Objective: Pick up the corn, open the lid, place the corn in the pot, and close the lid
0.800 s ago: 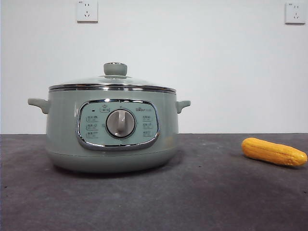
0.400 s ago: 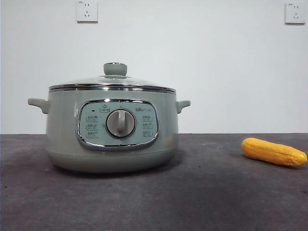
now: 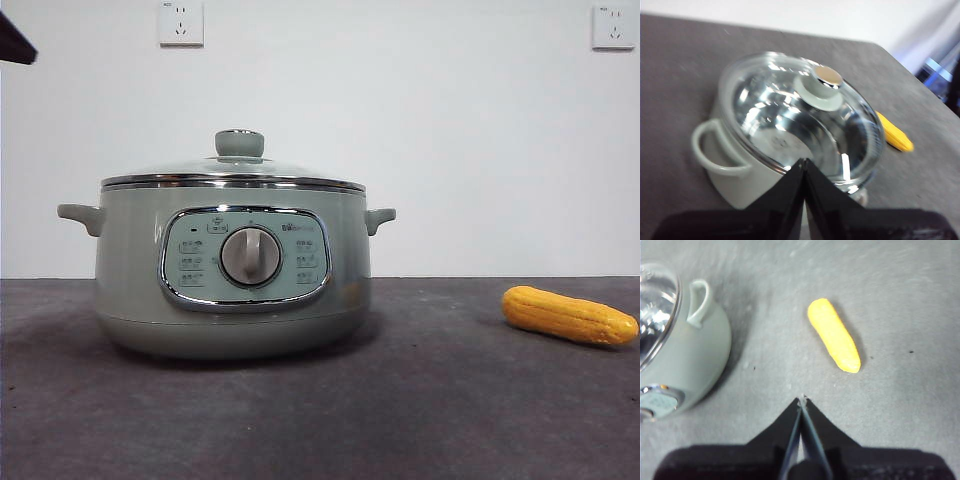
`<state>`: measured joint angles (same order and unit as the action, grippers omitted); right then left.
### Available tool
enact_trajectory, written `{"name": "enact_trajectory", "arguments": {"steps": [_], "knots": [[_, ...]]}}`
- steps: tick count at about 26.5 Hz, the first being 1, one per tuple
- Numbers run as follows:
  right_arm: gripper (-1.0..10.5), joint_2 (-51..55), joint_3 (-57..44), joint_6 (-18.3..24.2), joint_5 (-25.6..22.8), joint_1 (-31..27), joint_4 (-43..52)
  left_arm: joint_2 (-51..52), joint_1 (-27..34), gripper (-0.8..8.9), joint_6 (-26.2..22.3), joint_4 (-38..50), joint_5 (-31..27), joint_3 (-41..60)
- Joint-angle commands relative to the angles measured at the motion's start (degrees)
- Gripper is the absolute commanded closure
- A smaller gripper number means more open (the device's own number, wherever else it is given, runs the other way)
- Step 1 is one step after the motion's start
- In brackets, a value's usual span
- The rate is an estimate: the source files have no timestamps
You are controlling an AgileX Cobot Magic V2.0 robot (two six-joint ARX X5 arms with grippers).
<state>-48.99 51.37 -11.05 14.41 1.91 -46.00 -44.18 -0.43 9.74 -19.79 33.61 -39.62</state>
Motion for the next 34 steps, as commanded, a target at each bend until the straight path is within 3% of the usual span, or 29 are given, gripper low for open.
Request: {"name": "enact_trajectory", "arguments": {"steps": [1,6,9,13,19,30,34], "knots": [[9.2,-6.62,3.3,4.2,1.01,0.0,-2.08,-3.48,0.02,8.17,0.48,-3.3,1.73,-2.82],[4.8,-19.23,10.97,8.92,2.12,0.11,-5.42,-8.94,-0.39,8.17,0.09,-7.28,5.03,-7.78],[3.8,-26.25,15.5,11.15,2.05,1.2,-5.84,-10.97,-0.44,8.17,0.11,-7.37,5.88,-9.16],[3.8,-35.85,22.05,12.55,0.63,2.56,-6.01,-12.68,-0.85,8.17,0.02,-7.41,5.84,-9.64],[3.7,-53.51,33.42,17.66,-8.48,6.29,-9.49,-15.13,-3.26,8.17,-2.54,-7.74,5.81,-9.64],[3.8,-66.23,35.08,18.78,-8.9,6.36,-6.49,-17.73,-6.43,8.17,-4.26,-7.82,5.38,-9.64],[5.5,-67.12,35.08,18.73,-9.4,6.32,-6.43,-17.73,-6.43,8.17,-4.26,-7.8,5.38,-9.64]]}}
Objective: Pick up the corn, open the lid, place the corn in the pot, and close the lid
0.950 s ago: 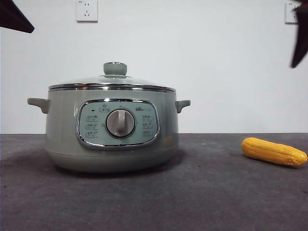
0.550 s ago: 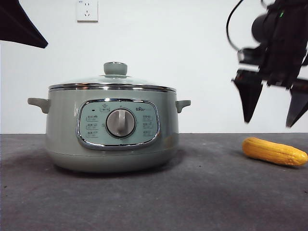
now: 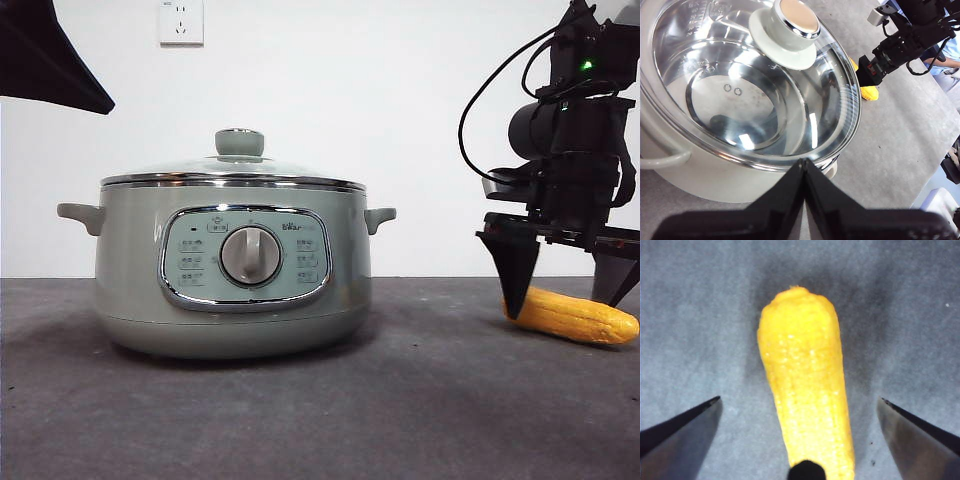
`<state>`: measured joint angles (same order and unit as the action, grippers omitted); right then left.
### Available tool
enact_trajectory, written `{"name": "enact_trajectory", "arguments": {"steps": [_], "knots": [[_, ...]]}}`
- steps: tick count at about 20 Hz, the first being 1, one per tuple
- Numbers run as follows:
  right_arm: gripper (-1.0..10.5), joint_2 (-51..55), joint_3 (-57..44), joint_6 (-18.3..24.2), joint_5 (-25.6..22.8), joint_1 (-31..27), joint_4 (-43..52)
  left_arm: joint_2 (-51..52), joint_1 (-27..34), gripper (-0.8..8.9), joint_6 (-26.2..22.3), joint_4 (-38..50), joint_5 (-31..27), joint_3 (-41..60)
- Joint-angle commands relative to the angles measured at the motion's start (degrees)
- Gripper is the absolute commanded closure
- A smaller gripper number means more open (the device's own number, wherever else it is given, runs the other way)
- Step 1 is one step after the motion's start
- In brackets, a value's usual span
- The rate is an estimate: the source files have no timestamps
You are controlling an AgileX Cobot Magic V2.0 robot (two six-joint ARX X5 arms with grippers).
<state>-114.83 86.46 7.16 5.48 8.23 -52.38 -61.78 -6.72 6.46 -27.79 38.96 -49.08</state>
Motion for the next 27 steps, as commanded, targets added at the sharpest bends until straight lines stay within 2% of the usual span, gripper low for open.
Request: {"name": "enact_trajectory", "arguments": {"steps": [1,3,6,9,13,14,17,18,21,23,27], "knots": [[5.7,-1.33,-0.02,0.55,-0.96,0.0,-0.39,-0.13,-0.13,8.17,-0.98,0.2,0.02,-0.17],[7.2,-1.38,-0.02,0.59,-1.42,0.0,-0.81,-0.13,-0.13,8.18,-0.9,0.26,-0.76,-0.17],[9.7,-1.36,0.0,0.5,-1.44,0.0,-0.76,-0.15,-0.76,8.19,-1.03,0.72,-5.75,-0.26],[9.6,-0.76,0.9,-0.09,-1.51,-0.04,-2.19,-2.69,-1.2,8.19,-3.65,-1.18,-7.58,-4.48],[9.6,4.22,1.9,-3.63,-1.42,-0.04,-3.72,-11.3,-2.32,8.08,-6.64,-9.42,-8.24,-17.81],[9.6,6.21,1.95,-4.39,-1.4,-0.04,-4.07,-13.7,-2.73,7.63,-6.75,-11.82,-9.86,-21.66],[9.6,12.55,2.05,-5.62,-1.07,-0.04,-6.73,-21.2,-4.61,3.5,-8.28,-17.33,-16.04,-32.94],[9.6,14.58,2.05,-5.62,-0.98,-0.04,-7.89,-23.54,-5.42,2.78,-9.38,-19.58,-17.84,-36.61],[9.6,20.46,2.05,-5.6,-0.98,0.02,-11.91,-30.8,-8.2,2.06,-11.67,-27.04,-21.88,-47.32],[9.6,23.87,2.03,-5.62,-0.98,0.02,-14.25,-34.69,-10.45,2.06,-12.9,-30.51,-24.87,-53.02],[9.6,29.31,2.03,-5.57,-1.03,0.02,-19.5,-39.1,-14.67,2.06,-13.18,-31.23,-28.55,-57.61]]}}
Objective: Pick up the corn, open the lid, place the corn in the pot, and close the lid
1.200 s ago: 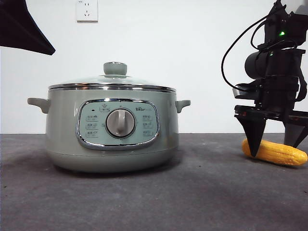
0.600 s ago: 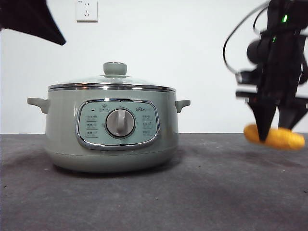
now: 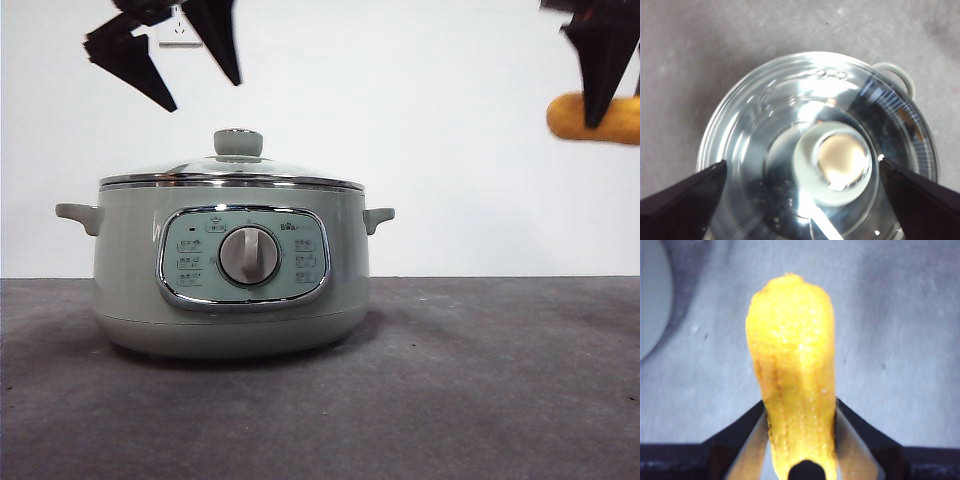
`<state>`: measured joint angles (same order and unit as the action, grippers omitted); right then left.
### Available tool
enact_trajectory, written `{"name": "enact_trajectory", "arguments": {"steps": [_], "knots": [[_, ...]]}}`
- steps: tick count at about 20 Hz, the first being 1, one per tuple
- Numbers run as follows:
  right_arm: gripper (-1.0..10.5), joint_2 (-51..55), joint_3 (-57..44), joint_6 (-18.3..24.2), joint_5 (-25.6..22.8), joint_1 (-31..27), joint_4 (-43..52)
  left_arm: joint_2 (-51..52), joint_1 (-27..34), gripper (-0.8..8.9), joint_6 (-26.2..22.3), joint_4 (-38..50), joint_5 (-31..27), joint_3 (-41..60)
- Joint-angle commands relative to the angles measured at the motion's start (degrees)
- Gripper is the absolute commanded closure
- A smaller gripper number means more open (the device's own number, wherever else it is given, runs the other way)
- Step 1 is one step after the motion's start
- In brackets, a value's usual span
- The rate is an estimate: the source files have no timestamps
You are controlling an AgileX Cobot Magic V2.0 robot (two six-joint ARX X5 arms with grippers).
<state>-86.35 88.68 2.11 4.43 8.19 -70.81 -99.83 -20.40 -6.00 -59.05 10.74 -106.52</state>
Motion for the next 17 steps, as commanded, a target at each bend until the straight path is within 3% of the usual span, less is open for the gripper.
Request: {"name": "enact_trajectory", "arguments": {"steps": [1,6,11,17], "knots": [[9.6,1.79,-0.2,-0.52,0.04,0.07,-1.92,-1.66,-1.75,2.06,-0.72,0.11,-0.33,-0.17],[9.6,5.81,-0.2,-0.61,0.04,0.09,-3.45,-5.18,-5.05,2.19,-1.57,-0.7,-4.5,-0.17],[9.6,7.04,-0.22,-0.57,0.04,0.09,-4.66,-6.95,-5.57,2.22,-1.57,-0.46,-4.81,-0.17],[9.6,7.06,-0.24,-0.57,0.04,0.11,-4.63,-8.09,-5.57,4.87,-1.77,-0.13,-4.81,-0.17]]}}
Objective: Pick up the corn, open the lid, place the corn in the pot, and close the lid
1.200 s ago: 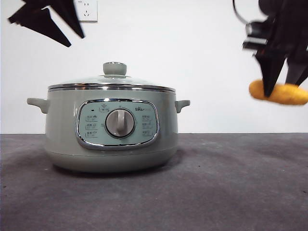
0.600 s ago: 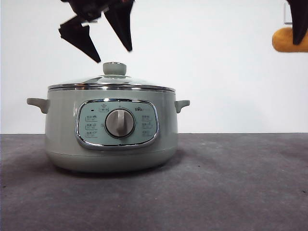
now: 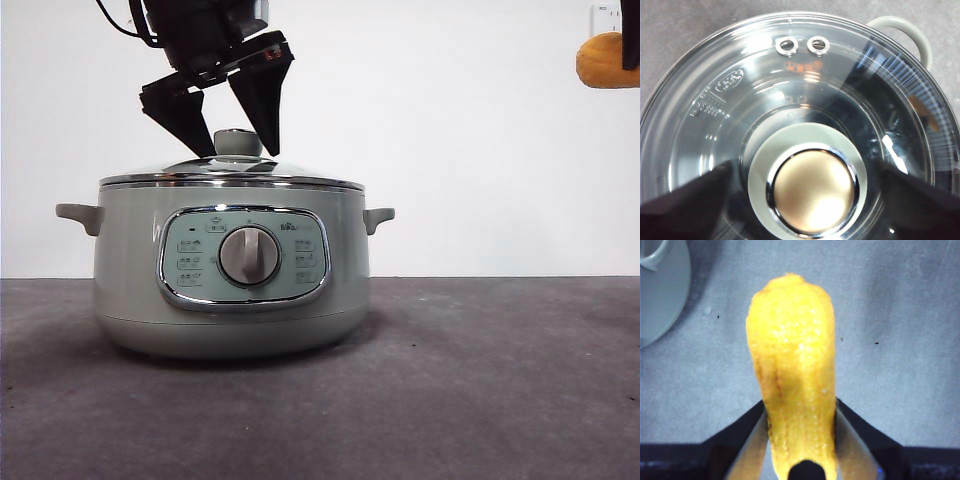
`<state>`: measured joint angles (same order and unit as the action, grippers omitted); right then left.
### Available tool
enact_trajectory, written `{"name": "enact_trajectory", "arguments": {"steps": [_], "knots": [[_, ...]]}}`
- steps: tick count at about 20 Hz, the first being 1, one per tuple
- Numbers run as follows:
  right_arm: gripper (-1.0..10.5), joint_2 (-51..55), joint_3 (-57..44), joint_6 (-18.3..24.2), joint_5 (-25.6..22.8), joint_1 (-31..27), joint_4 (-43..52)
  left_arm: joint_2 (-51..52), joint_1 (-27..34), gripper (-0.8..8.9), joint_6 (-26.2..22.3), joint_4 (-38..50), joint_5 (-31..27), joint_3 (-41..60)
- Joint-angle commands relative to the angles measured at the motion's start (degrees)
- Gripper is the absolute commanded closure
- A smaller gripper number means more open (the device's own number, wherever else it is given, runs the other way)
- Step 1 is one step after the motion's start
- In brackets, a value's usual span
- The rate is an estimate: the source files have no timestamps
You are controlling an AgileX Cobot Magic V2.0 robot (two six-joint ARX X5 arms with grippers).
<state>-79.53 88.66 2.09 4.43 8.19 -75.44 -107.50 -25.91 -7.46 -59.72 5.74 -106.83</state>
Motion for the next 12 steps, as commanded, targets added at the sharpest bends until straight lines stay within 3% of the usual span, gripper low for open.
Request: {"name": "enact_trajectory", "arguments": {"steps": [1,3,12], "knots": [[9.6,0.24,-0.22,-0.55,0.04,0.11,0.0,-0.42,-0.07,5.89,-0.31,0.59,0.2,0.13],[9.6,0.24,-0.22,-0.55,0.04,0.11,0.02,-0.42,-0.2,8.12,-0.28,0.63,0.2,0.13],[9.6,0.2,-0.2,-2.69,0.09,0.57,2.91,4.39,-0.28,8.22,-0.74,0.74,-2.8,0.11]]}}
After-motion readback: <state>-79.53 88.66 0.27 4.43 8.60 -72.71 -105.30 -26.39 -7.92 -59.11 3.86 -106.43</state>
